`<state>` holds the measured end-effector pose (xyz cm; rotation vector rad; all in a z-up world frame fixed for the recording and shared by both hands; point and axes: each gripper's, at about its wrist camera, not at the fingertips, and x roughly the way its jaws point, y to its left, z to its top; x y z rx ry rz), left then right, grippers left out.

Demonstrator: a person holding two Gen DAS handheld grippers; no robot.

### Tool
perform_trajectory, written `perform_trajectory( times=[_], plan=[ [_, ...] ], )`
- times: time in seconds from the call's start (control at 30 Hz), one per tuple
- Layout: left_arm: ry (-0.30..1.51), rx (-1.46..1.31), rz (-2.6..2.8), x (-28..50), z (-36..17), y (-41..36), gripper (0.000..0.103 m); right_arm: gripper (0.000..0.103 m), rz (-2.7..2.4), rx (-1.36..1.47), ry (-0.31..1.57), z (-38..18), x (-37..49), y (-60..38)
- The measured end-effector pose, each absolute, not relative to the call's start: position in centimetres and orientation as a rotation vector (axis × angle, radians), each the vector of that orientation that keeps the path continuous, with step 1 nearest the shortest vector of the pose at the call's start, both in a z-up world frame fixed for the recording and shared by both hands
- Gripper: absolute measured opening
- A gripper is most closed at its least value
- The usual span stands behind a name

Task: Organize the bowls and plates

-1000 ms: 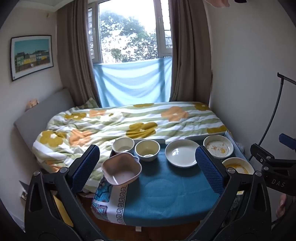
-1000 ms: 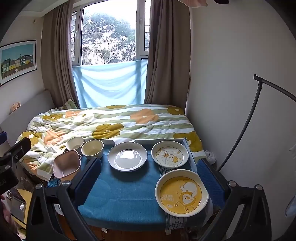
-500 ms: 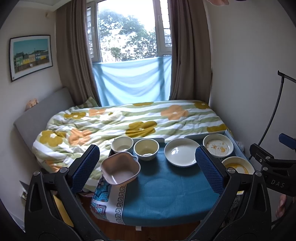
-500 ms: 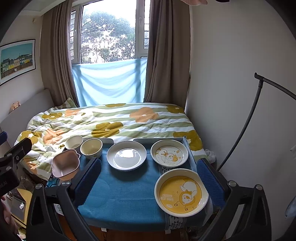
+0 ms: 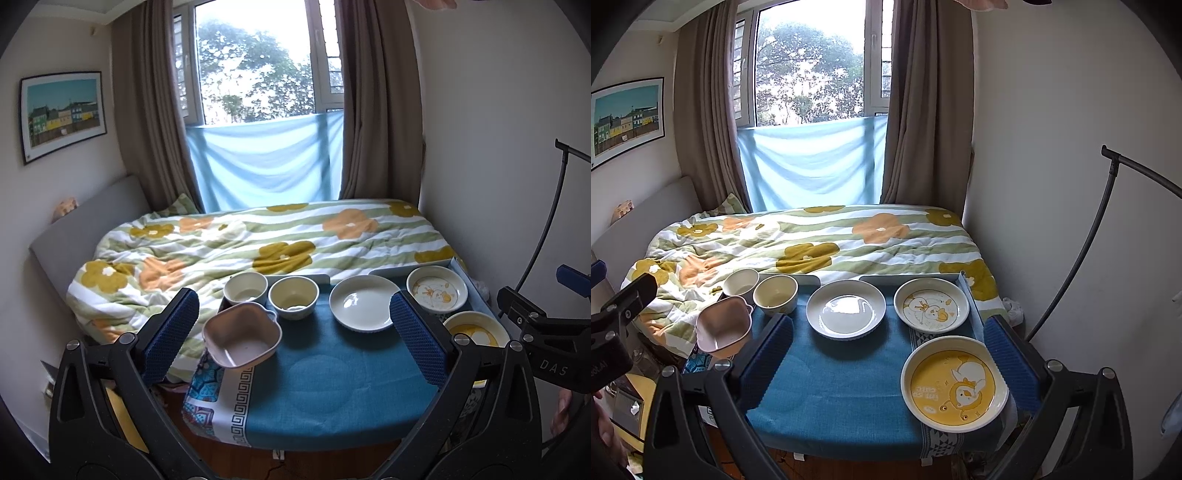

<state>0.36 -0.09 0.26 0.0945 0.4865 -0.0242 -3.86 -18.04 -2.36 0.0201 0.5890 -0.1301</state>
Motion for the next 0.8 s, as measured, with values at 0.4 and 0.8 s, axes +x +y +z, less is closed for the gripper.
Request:
perform_trajectory(
  times=[0.4,0.8],
  plan=[
    [0.489,0.095,-0.024,0.36,0.18,-0.12,0.103,0.103,-0.129,0.020,0.592,-2.30,-3.94,-17.88],
    [0.489,0.095,-0.012,-0.20,-0.11,0.35,0.103,0.103,-0.130,0.021,0.594,-2.32,-3.90,-17.99]
  ],
)
